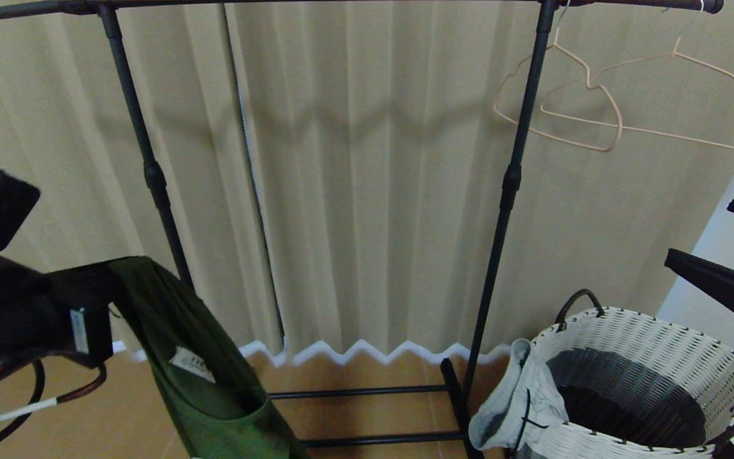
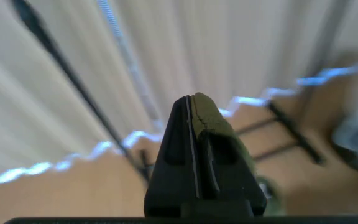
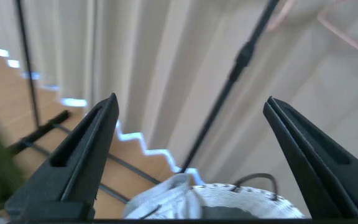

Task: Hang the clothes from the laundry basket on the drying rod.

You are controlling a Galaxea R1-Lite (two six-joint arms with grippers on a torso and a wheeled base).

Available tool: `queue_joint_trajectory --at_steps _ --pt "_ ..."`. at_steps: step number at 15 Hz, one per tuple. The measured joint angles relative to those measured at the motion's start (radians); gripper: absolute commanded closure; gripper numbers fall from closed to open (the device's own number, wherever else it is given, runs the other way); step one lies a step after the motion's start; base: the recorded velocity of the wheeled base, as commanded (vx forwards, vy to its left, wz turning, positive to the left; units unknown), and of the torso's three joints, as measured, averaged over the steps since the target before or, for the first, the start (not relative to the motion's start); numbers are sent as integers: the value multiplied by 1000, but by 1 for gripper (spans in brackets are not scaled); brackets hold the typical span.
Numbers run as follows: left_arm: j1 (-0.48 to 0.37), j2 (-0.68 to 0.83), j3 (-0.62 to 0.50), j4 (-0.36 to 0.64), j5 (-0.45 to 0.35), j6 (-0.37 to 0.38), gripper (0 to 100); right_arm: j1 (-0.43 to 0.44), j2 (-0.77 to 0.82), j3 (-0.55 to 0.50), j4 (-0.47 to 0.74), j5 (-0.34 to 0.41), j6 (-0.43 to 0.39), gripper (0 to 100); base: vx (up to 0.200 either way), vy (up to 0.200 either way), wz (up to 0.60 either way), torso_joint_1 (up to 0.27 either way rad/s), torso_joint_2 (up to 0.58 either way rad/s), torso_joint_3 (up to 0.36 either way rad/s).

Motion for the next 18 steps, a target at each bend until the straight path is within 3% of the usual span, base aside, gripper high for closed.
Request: queue_joint_trajectory --at_steps 3,5,8,18 --pt "100 -97 82 -3 -162 -61 100 -9 -7 39 -72 -7 -8 0 0 0 0 0 0 0" --pt "161 -127 116 -62 -231 -77 100 -24 -5 58 -85 -9 -7 0 0 0 0 0 0 0" --pt "184 -145 146 -122 -241 -96 100 -62 1 73 -89 -8 -4 0 0 0 0 0 0 0" --pt "186 -150 167 -128 -241 -65 100 -111 2 118 -97 -5 -3 0 0 0 0 0 0 0"
